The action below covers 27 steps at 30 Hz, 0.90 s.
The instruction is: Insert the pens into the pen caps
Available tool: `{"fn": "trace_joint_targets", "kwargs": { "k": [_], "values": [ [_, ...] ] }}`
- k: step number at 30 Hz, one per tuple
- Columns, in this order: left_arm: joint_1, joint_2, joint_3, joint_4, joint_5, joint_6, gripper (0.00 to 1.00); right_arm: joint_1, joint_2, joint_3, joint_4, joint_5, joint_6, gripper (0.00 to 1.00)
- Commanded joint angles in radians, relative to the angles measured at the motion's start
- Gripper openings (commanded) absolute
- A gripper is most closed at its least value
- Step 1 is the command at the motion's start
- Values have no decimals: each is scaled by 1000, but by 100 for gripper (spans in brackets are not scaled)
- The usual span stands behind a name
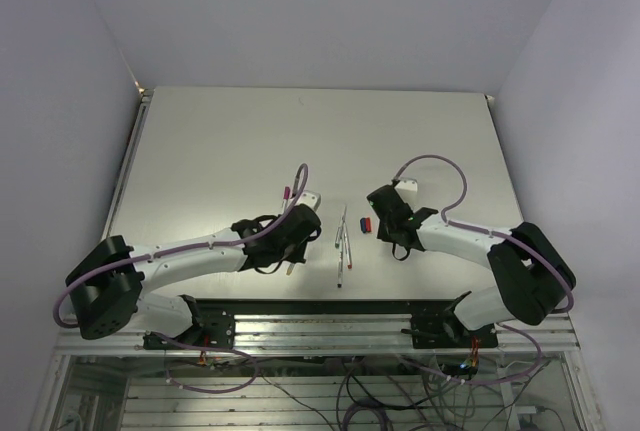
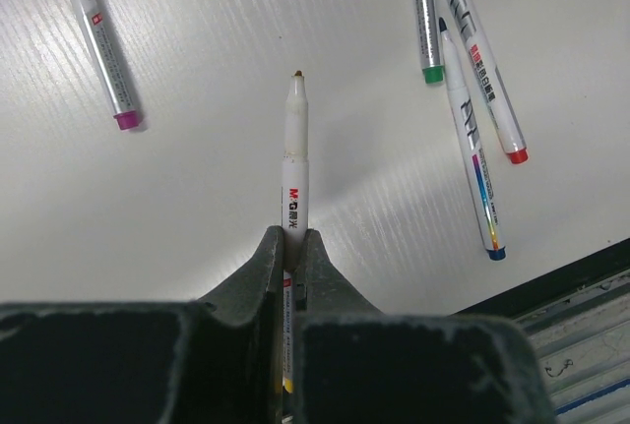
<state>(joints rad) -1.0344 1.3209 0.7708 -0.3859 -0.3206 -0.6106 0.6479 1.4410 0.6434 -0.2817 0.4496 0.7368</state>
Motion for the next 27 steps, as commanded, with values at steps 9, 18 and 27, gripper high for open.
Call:
{"fn": "trace_joint_targets", "kwargs": {
  "k": [9, 18, 27],
  "values": [
    [18, -36, -16, 14, 6, 9, 7, -4, 82, -11, -18, -65, 52, 0],
    [20, -93, -7, 50, -22, 53, 7, -5, -142, 9, 55, -51, -2, 0],
    [20, -174, -12, 228, 22, 112, 7, -5, -478, -21, 207, -23, -69, 0]
  ]
}}
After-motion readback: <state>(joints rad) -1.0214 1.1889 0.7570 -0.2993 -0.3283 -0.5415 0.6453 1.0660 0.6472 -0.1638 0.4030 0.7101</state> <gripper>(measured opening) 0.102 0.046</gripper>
